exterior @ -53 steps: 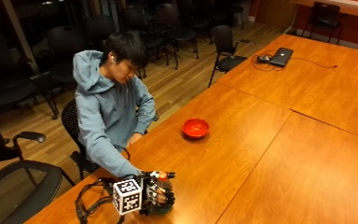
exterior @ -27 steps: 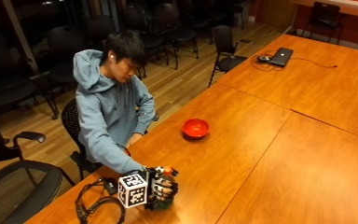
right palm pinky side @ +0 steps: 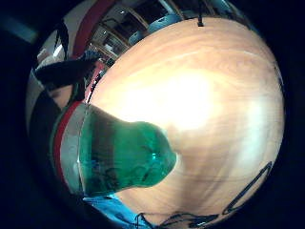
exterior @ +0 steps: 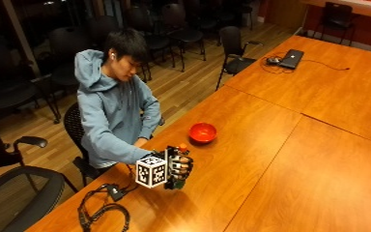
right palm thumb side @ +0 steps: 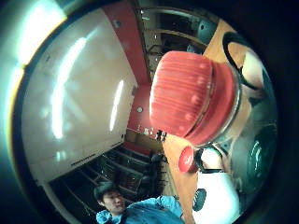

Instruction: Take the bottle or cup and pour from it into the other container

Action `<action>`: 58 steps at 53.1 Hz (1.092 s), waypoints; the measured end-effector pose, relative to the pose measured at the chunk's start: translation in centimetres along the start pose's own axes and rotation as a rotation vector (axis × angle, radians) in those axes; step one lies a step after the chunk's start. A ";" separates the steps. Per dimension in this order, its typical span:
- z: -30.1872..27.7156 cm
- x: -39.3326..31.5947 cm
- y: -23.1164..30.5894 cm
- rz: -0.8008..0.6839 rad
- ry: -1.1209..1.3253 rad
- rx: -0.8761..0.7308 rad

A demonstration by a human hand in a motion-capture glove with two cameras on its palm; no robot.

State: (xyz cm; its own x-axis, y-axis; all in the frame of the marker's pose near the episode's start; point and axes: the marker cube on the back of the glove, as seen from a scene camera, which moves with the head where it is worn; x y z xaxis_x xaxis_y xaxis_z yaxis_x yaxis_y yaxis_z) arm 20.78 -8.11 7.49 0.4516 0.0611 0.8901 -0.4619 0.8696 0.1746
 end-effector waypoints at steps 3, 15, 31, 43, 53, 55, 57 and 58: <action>0.6 -0.9 0.2 -0.008 0.014 -0.025; 2.8 -4.4 1.0 -0.053 0.036 -0.111; 6.0 -8.8 1.8 -0.086 0.094 -0.210; 10.3 -11.3 3.6 -0.193 0.344 -0.306; 12.0 -14.0 2.6 -0.284 0.681 -0.430; 12.5 -14.6 2.6 -0.302 0.730 -0.466; 13.6 -14.9 3.0 -0.314 0.799 -0.487; 14.3 -15.0 3.3 -0.321 0.842 -0.492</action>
State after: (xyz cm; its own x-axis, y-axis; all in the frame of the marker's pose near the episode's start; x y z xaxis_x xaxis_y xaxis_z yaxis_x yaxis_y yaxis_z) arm 1.58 -13.16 0.68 0.9753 -0.0502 0.2151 0.0532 0.9986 -0.0081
